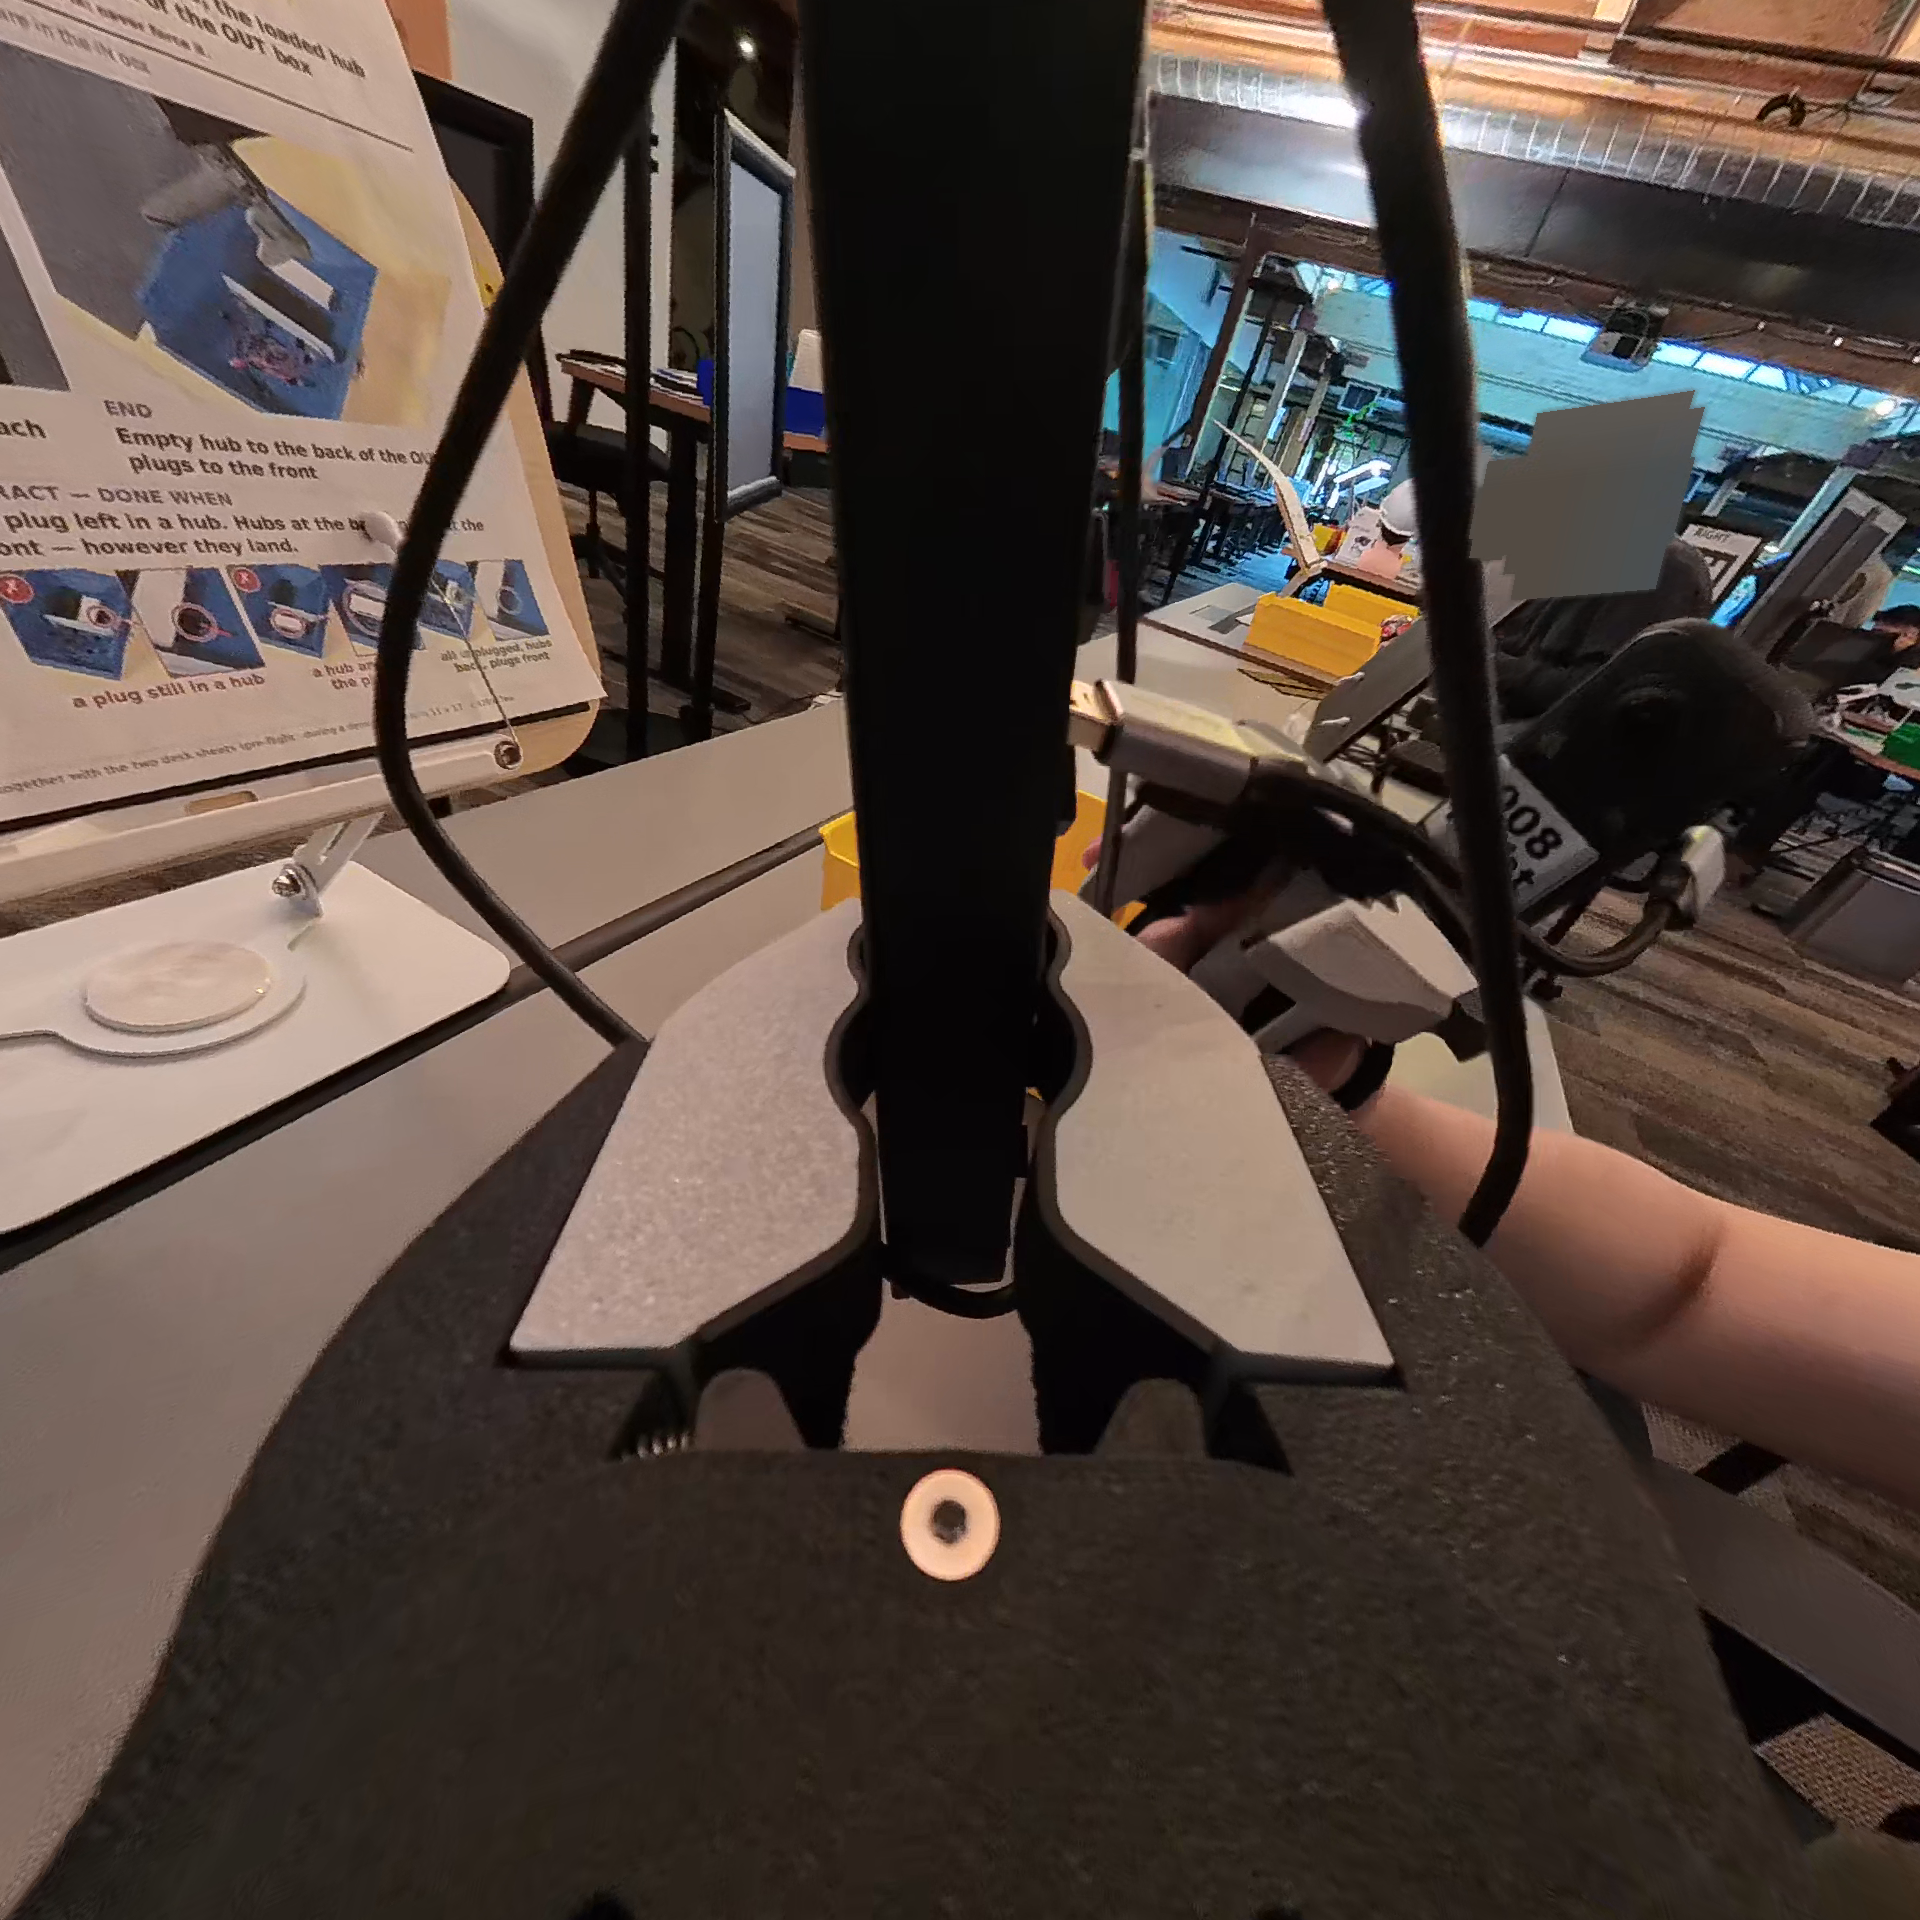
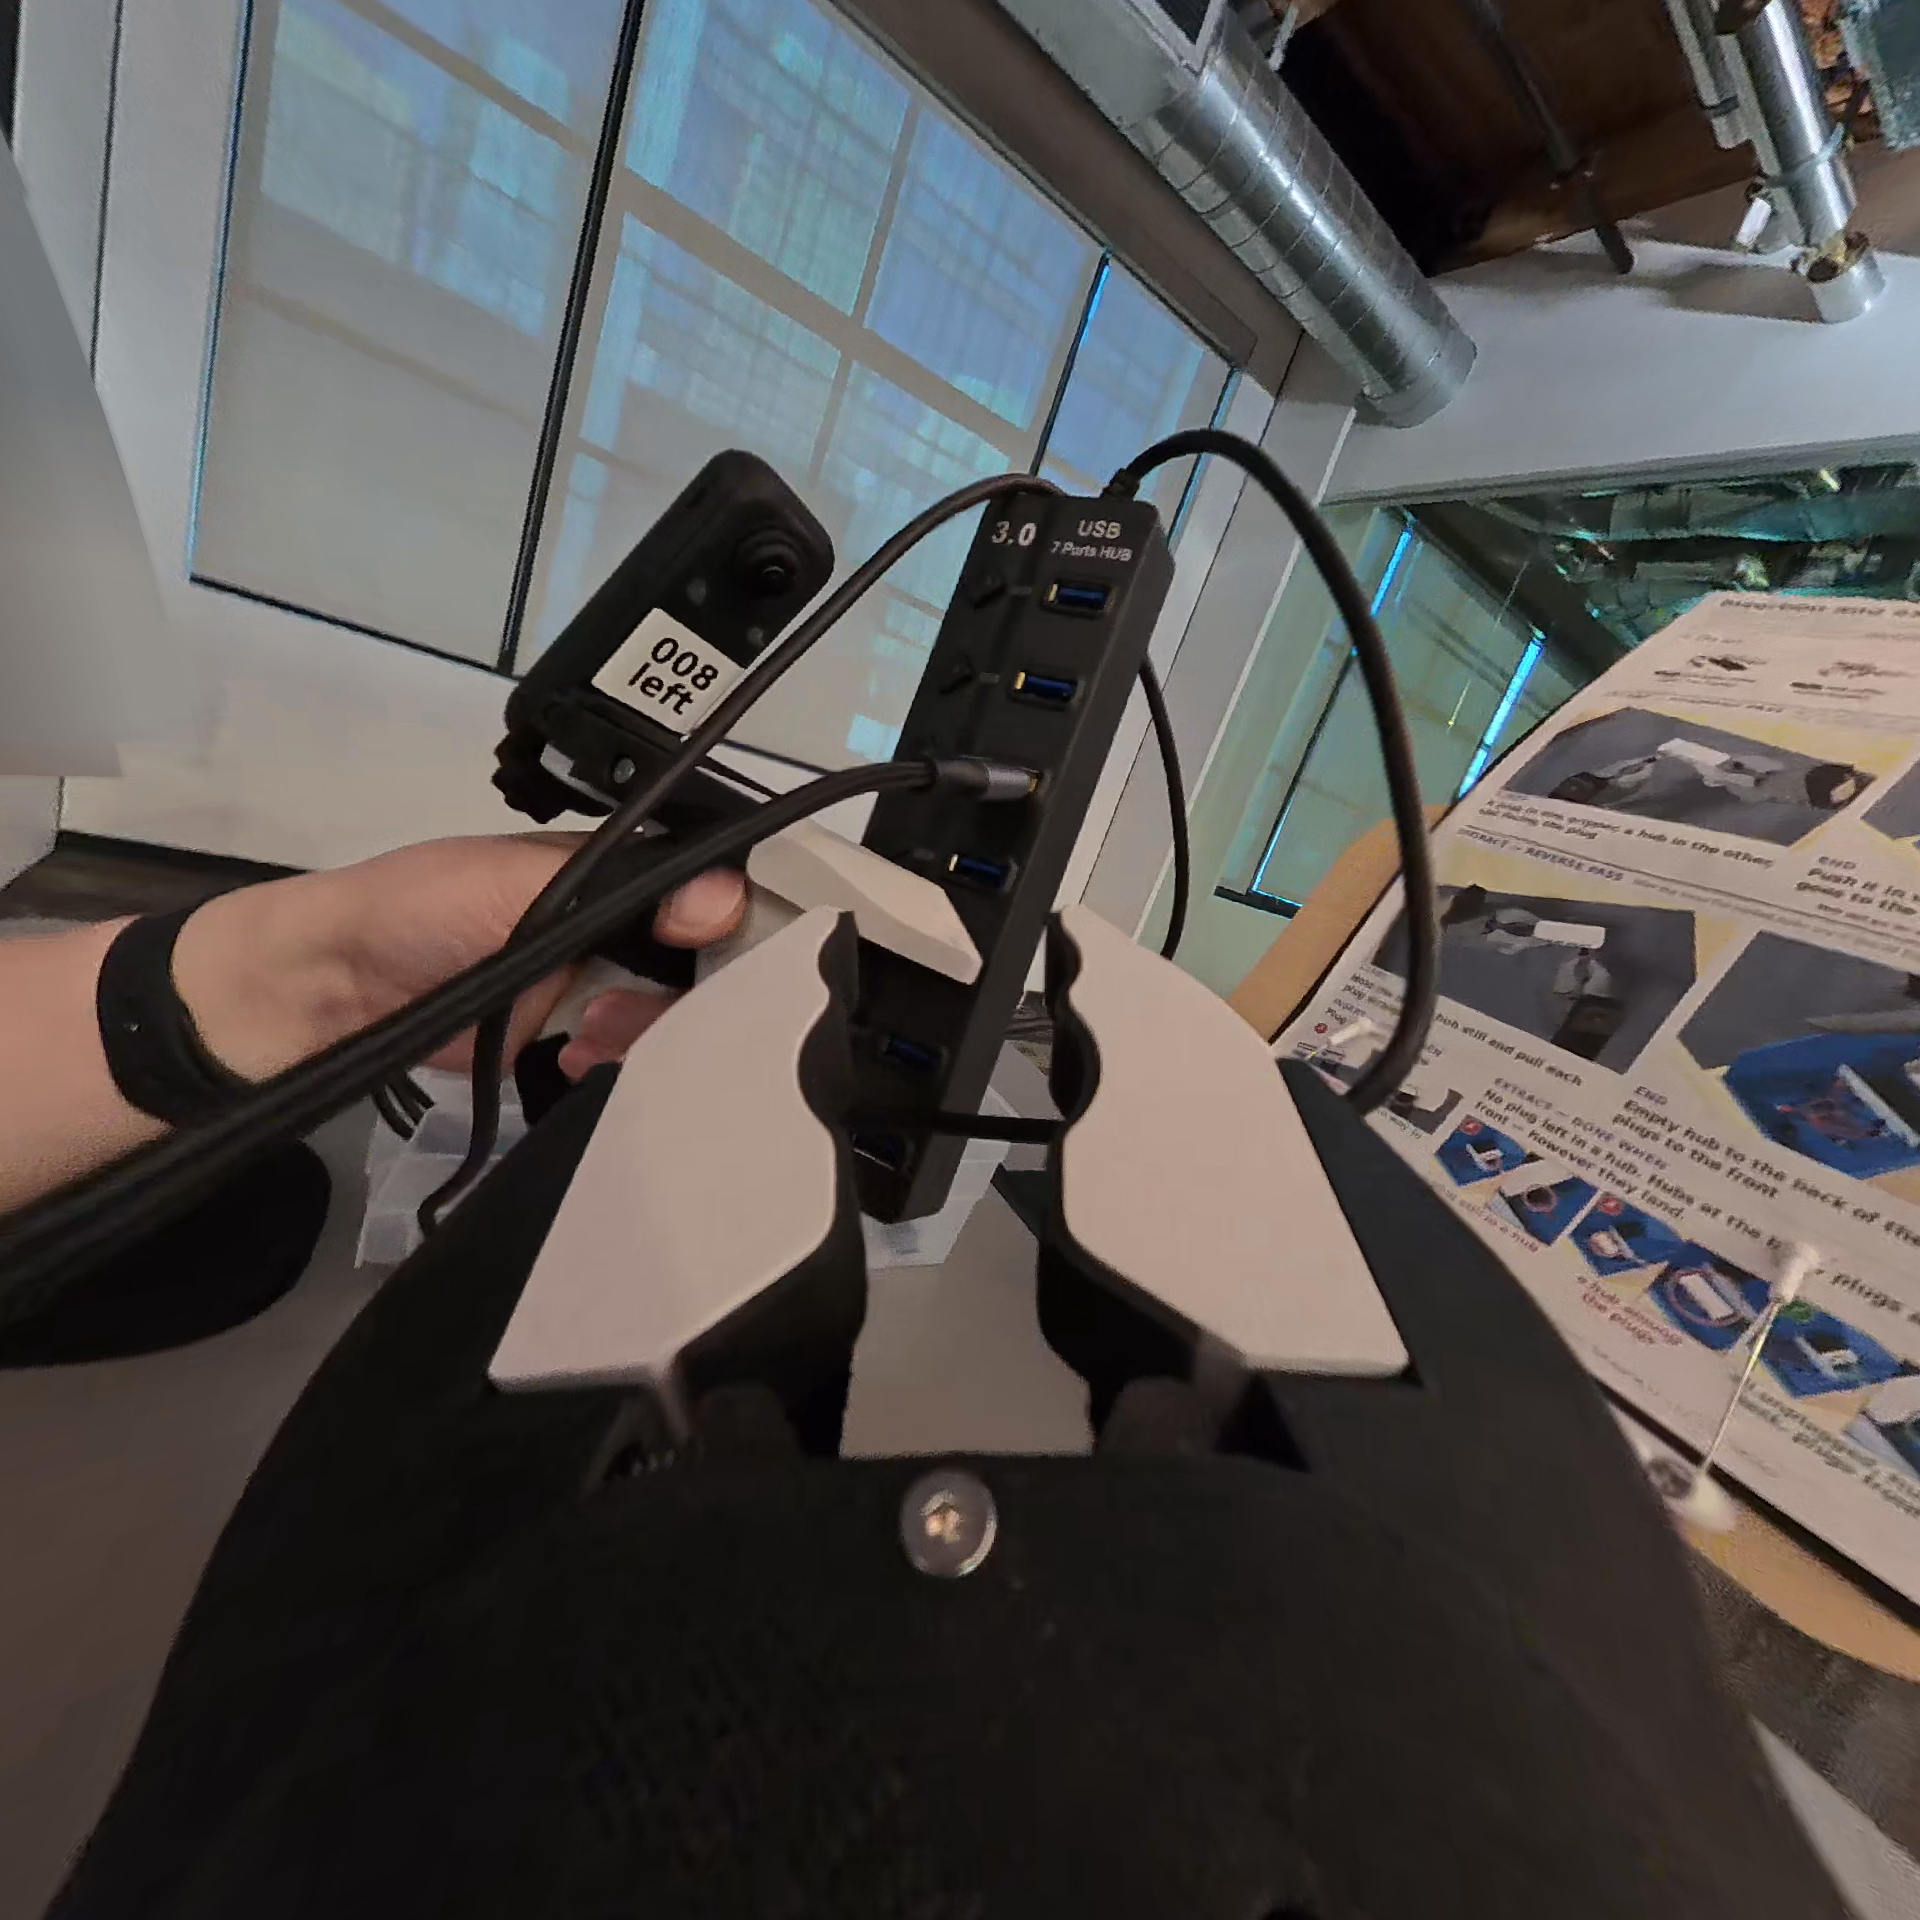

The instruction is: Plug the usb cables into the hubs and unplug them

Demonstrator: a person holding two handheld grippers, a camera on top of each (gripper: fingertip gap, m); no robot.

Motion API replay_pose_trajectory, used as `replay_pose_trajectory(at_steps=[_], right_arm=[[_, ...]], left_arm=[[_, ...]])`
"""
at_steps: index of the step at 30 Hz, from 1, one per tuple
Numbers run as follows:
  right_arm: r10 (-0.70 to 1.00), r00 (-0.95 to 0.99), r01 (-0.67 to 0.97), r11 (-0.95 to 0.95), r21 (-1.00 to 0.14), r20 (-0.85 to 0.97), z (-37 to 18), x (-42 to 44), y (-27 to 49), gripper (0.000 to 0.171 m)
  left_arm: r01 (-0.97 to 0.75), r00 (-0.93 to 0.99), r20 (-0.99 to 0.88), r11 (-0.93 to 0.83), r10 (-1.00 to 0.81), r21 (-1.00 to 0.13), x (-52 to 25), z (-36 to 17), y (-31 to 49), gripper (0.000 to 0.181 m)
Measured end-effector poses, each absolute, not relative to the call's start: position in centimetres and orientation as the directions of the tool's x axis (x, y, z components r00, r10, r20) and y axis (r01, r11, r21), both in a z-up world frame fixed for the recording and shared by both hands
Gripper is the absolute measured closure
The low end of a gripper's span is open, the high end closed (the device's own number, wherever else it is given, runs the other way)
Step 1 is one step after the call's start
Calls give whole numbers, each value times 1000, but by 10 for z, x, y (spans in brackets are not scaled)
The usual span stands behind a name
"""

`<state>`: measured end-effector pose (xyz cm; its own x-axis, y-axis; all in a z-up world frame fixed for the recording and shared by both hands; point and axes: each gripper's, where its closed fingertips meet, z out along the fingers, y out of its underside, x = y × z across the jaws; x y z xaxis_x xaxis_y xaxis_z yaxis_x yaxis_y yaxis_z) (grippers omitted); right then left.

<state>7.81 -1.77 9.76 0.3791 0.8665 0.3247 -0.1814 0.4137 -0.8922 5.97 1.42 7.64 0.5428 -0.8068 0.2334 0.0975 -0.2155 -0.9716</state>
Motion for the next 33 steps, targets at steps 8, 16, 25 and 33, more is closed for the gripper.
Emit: replay_pose_trajectory(at_steps=[8, 16, 25, 33], right_arm=[[884, 405, -274, 362, -891, 235, 103, 79, -18, 133], [862, 454, -276, 377, -884, 225, 104, 83, -13, 131], [843, 502, -244, 351, -904, 193, 100, 81, -5, 132], [836, 523, -229, 328, -917, 168, 96, 73, -6, 136]], left_arm=[[121, 557, 250, -220, -792, -968, 59, 78, 15, 155], [115, 569, 275, -256, -775, -960, 65, 69, 17, 155], [104, 597, 270, -261, -755, -960, 75, 59, 19, 155], [89, 622, 256, -258, -740, -962, 85, 49, 20, 155]])
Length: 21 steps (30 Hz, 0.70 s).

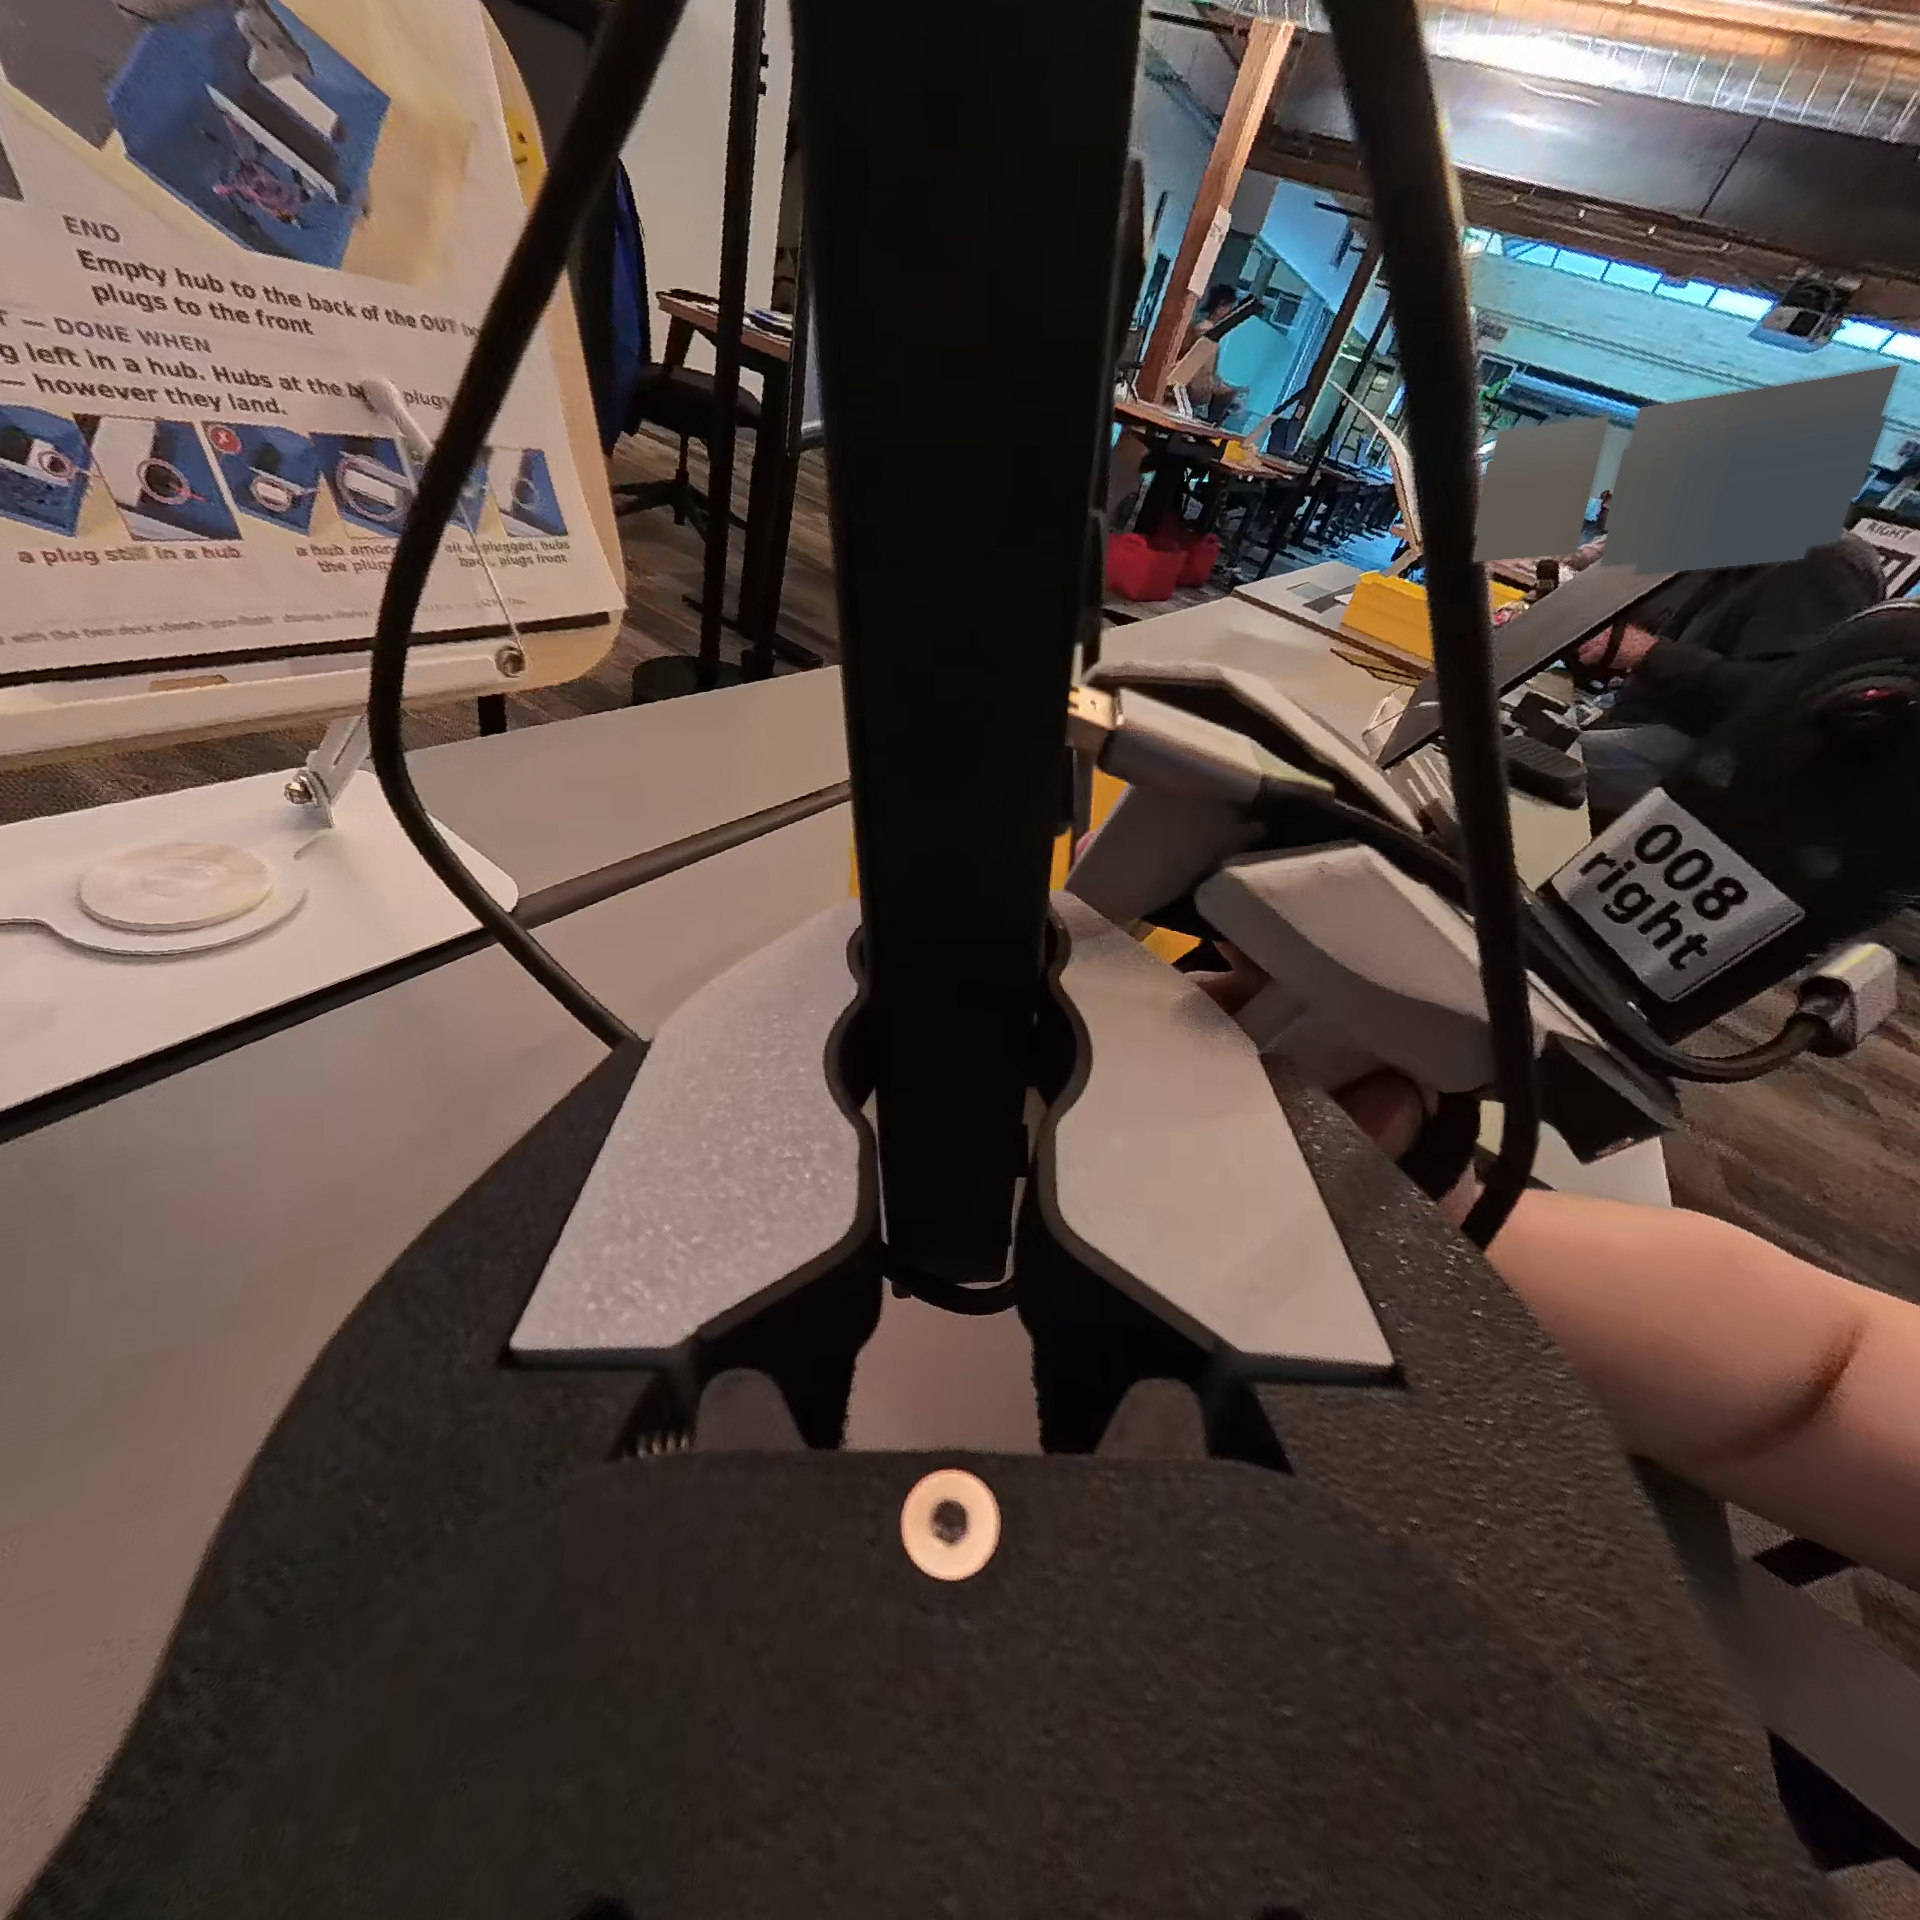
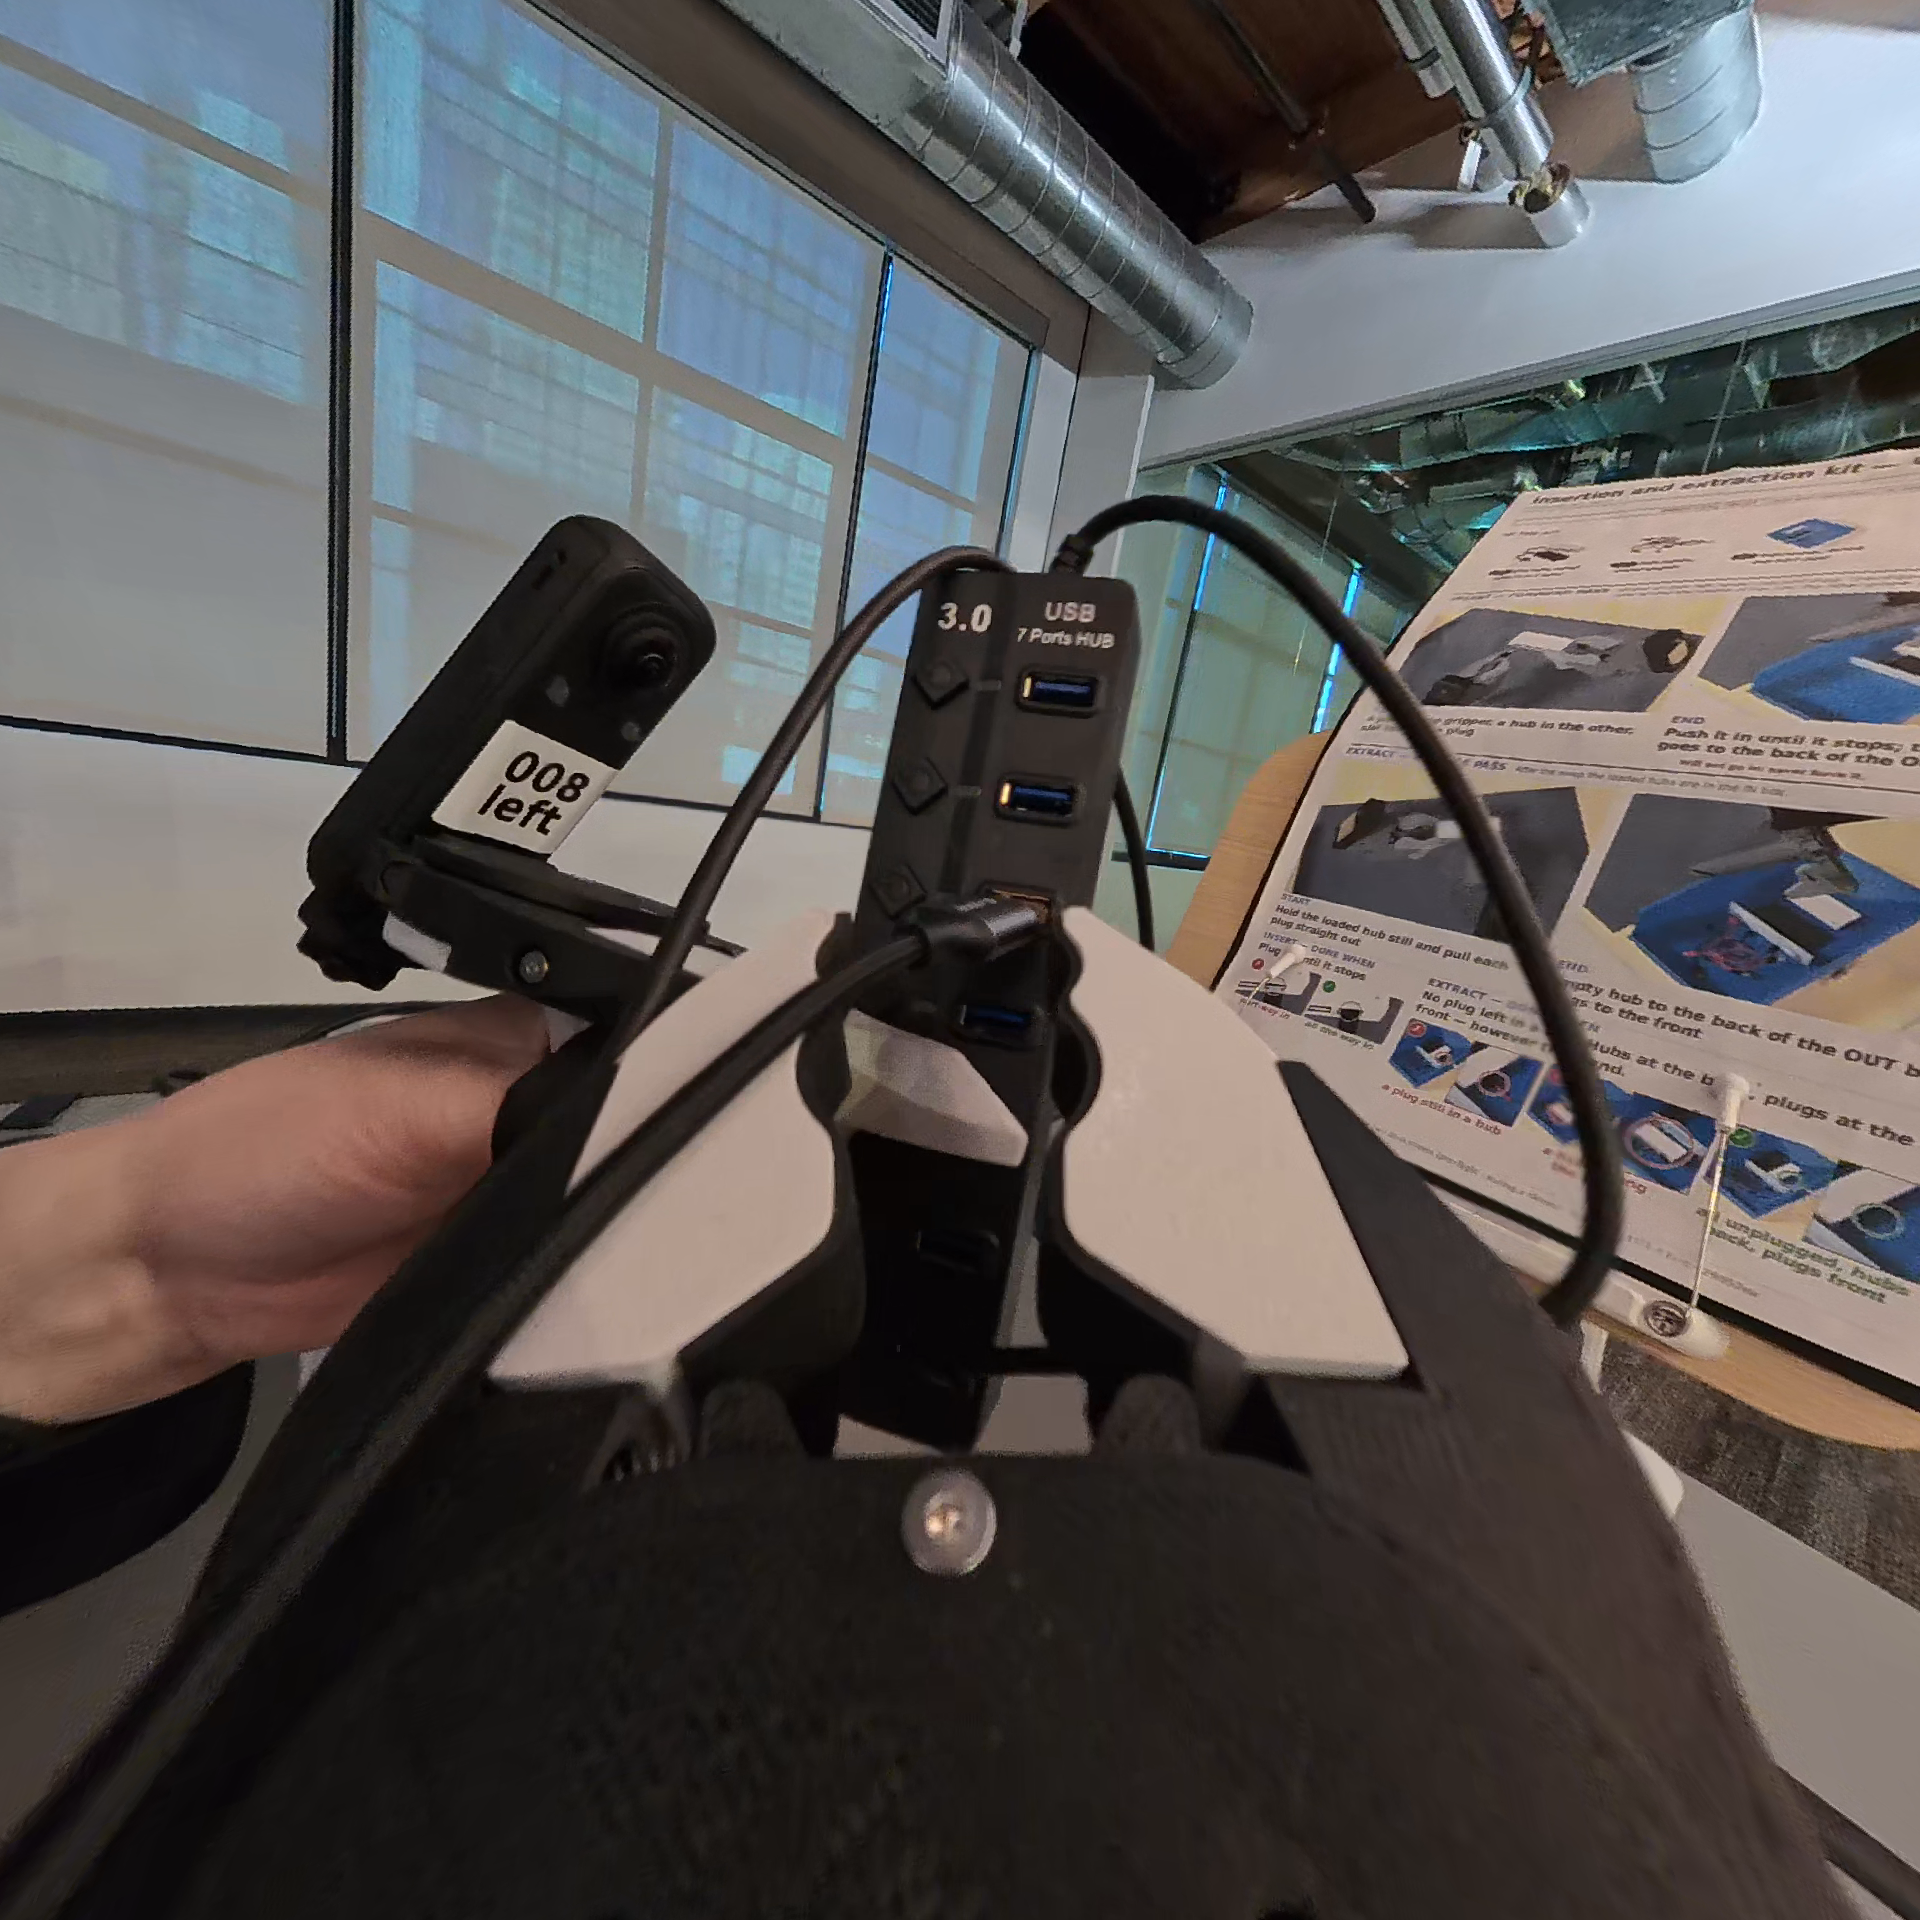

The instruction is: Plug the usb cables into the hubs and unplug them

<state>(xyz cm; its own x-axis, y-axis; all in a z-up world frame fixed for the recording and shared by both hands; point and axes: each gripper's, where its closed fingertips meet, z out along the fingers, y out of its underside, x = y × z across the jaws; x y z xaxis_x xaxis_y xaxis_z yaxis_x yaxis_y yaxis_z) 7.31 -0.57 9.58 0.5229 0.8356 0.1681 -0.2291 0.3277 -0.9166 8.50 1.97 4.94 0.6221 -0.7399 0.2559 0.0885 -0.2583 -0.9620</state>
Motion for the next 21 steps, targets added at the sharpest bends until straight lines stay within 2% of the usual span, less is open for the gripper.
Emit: replay_pose_trajectory(at_steps=[15, 21], right_arm=[[786, 607, -216, 301, -929, 114, 98, 80, 1, 140], [776, 619, -187, 295, -937, 121, 96, 78, 1, 150]], left_arm=[[80, 653, 224, -229, -723, -970, 86, 48, 20, 155], [61, 680, 196, -211, -707, -976, 84, 47, 23, 155]])
